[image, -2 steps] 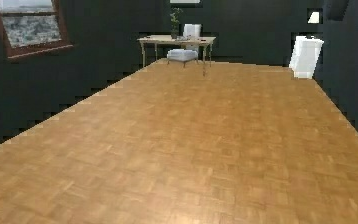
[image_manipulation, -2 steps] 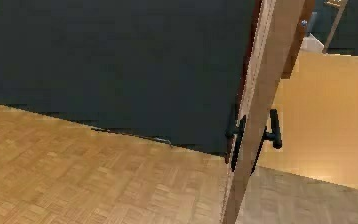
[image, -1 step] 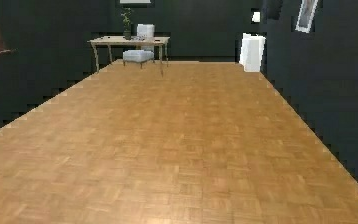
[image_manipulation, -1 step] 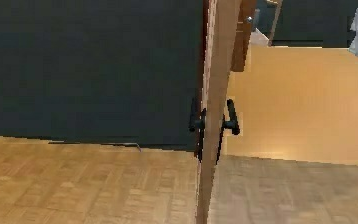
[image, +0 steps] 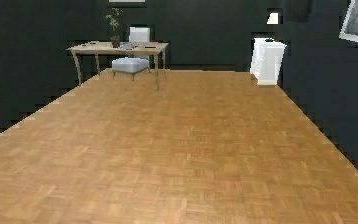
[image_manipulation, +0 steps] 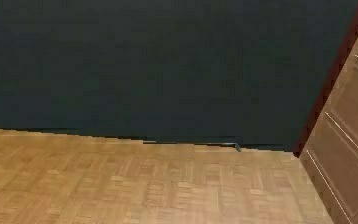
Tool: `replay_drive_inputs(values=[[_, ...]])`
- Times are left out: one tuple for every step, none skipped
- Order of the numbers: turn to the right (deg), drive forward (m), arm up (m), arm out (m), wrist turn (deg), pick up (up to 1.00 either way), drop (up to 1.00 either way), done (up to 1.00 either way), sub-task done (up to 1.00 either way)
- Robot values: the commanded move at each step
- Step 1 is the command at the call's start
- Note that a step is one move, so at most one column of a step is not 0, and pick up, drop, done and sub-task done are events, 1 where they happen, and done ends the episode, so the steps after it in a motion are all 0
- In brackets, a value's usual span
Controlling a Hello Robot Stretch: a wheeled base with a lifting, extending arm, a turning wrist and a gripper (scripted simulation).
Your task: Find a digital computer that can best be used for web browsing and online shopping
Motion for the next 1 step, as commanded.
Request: replay_drive_inputs(values=[[0.0, 1.00, 0.00, 0.00, 0.0, 0.00, 0.00, 0.00, 0.00]])
